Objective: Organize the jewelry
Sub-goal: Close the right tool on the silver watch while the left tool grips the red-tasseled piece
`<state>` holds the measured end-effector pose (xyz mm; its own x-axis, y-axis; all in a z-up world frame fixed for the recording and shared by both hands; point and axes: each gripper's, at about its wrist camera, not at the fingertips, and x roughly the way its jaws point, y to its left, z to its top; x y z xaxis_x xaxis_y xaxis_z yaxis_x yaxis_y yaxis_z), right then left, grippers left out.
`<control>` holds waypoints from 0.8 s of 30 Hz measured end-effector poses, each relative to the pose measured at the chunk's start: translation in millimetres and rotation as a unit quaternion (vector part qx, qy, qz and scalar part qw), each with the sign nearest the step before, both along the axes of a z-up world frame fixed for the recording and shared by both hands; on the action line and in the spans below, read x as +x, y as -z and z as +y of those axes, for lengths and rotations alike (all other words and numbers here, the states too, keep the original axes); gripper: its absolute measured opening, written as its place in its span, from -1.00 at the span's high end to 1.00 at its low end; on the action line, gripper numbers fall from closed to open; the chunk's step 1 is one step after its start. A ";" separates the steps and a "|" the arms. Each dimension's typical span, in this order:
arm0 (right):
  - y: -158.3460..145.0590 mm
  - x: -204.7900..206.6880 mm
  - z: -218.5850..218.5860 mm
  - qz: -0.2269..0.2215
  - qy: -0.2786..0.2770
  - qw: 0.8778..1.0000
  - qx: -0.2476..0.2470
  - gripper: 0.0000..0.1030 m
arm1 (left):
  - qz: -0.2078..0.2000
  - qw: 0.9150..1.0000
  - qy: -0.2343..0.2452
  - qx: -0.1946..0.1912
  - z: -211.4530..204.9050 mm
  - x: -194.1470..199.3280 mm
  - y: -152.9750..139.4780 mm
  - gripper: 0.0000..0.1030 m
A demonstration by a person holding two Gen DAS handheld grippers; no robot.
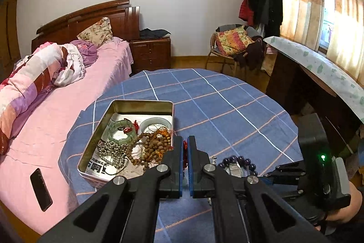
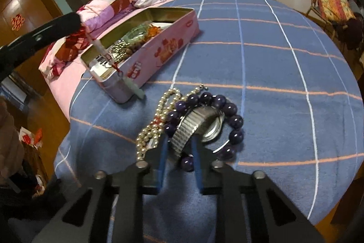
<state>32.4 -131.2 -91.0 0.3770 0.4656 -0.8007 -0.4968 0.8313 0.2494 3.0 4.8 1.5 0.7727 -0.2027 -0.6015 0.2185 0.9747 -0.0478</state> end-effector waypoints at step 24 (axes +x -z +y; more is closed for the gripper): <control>-65.1 -3.1 -36.2 -0.071 0.011 0.994 0.077 0.78 | -0.015 1.000 -0.014 -0.012 18.0 -0.8 -14.0 0.96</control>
<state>29.3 -167.3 -25.9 0.4928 0.5688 -0.6586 -0.5179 0.7999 0.3033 2.2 22.7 15.5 0.7956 -0.1943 -0.5738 0.1921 0.9792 -0.0652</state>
